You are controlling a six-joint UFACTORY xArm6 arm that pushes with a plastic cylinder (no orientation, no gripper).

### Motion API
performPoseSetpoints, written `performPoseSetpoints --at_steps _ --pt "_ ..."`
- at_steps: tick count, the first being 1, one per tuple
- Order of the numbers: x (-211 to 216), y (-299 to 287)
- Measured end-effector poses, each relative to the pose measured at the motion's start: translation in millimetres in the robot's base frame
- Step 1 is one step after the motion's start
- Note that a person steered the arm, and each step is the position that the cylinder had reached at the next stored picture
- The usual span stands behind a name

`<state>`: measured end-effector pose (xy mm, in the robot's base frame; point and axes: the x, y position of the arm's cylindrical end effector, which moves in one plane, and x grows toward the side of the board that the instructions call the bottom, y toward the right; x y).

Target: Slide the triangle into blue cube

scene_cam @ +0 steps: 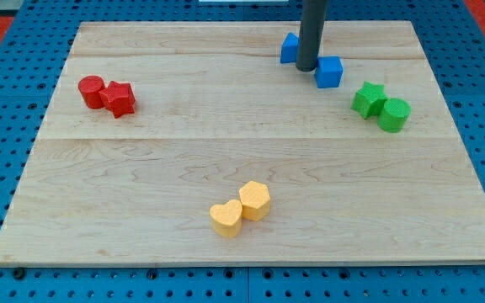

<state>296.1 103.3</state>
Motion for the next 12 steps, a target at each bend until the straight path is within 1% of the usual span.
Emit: performPoseSetpoints --at_steps 1,2,3,4,5,6,7,8,9,10,11,12 --pt "6.6 42.1" --pt "-1.3 46.3" --pt "-72.9 76.1" --pt "-101.2 5.9" --pt "-54.2 -68.4" --pt "7.2 -59.9" --pt "-12.1 -63.9" --pt "-45.5 -50.0" --pt "-46.9 4.5" --pt "-36.1 30.7" --pt "-51.1 62.5" --pt "-52.7 77.7"
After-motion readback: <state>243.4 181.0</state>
